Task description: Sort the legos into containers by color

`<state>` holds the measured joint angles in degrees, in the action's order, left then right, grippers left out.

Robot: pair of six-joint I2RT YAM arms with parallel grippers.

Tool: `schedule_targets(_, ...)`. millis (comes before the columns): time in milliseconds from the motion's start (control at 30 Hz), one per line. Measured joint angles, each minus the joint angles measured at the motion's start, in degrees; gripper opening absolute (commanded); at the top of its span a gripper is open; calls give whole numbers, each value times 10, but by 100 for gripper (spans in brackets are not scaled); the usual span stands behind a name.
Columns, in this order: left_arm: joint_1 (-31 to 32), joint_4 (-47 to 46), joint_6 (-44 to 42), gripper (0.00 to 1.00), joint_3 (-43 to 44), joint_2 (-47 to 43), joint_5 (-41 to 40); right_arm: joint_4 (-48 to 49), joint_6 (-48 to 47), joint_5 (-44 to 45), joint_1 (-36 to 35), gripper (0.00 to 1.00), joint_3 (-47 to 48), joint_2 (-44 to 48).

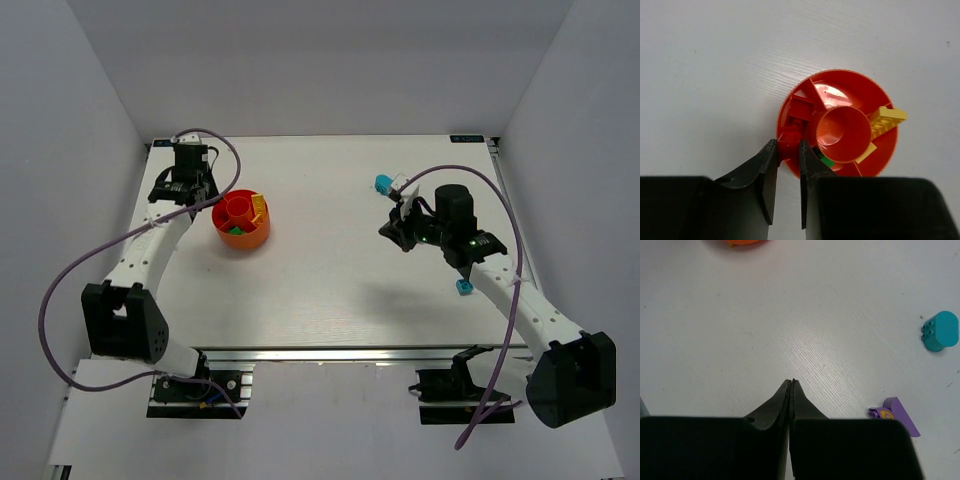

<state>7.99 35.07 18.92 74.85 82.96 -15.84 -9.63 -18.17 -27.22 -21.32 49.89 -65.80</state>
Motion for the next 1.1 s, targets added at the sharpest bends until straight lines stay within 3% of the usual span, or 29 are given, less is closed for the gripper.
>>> schedule_targets(200,-22,-4,-11,2,2,73,20,0,0,-18,16,0,0,0)
schedule_targets(300,-29,-5,-16,8,12,98,30,0,0,-25,22,0,0,0)
schedule_targets(533,-40,-12,-26,32,23,116,49,0,1,-40,34,0,0,0)
schedule_targets(833,-42,-17,-32,36,32,128,76,0,3,-49,49,2,0,0)
schedule_targets(867,-42,-17,-33,41,32,129,79,0,3,-50,52,3,0,0)
schedule_targets(933,-42,-17,-35,52,33,130,82,0,3,-51,53,6,0,0)
schedule_targets(1033,-42,-17,-35,58,33,133,84,-1,7,-56,56,16,0,-2)
schedule_targets(1067,-42,-17,-35,58,33,133,84,-1,8,-57,58,20,0,-2)
schedule_targets(1100,-42,-17,-34,58,33,133,84,-1,8,-58,59,32,0,-2)
